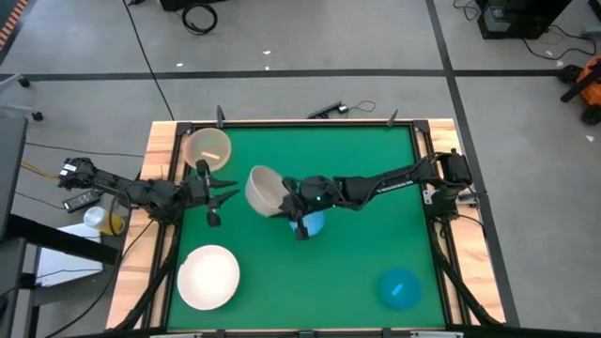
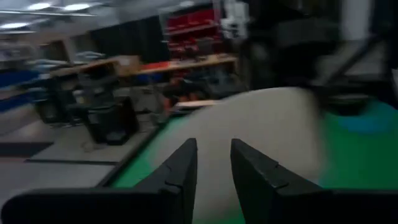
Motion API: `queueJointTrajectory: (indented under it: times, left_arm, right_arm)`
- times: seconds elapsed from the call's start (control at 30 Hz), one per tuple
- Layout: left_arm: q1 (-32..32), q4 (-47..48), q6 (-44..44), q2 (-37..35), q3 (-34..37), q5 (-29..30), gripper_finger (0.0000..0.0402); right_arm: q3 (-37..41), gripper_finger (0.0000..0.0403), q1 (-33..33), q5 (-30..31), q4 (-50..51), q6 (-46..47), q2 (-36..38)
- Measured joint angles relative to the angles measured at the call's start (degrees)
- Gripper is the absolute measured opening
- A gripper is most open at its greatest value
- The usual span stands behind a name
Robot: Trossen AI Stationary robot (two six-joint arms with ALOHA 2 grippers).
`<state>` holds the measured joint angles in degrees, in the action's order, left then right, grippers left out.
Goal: Nest bowls inside each other
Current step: Stack the gray bowl on top of the white bowl
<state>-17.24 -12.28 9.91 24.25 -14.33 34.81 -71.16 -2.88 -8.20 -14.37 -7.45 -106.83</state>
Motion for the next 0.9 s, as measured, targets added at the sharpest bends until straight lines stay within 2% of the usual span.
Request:
queueJointTrajectory:
  times: [0.17, 0.23, 0.5, 0.63, 0.7, 0.9]
  left_arm:
    - [0.15, 0.17, 6.12, -0.02, 0.0, 18.24, 0.0107]
    - [0.89, 1.27, 5.67, -0.02, 0.0, 21.53, 0.0107]
    - [6.88, 8.48, -6.05, 0.17, 0.02, 13.65, 0.0107]
    - [12.21, 10.03, -9.77, 0.18, 0.02, 7.04, 0.0107]
    - [14.46, 10.48, -11.14, 0.57, 0.03, 4.37, 0.0107]
    - [18.77, 13.8, -11.69, 1.57, 0.09, 2.06, 0.0107]
  right_arm:
    - [0.0, 0.0011, -3.17, -1.51, -4.81, 0.02, 0.02]
    - [0.0, 0.0011, -4.22, -1.51, -5.98, -0.1, 0.02]
    - [0.0, 0.001, -4.66, -0.76, -8.07, 1.36, 0.07]
    - [-1.14, 0.001, -4.9, -1.61, -14.6, 2.49, -2.73]
    - [-4.62, 0.001, -5.04, -3.99, -15.19, 3.41, -6.43]
    - [-15.71, 0.001, -5.58, -3.42, -11.06, 4.83, -15.29]
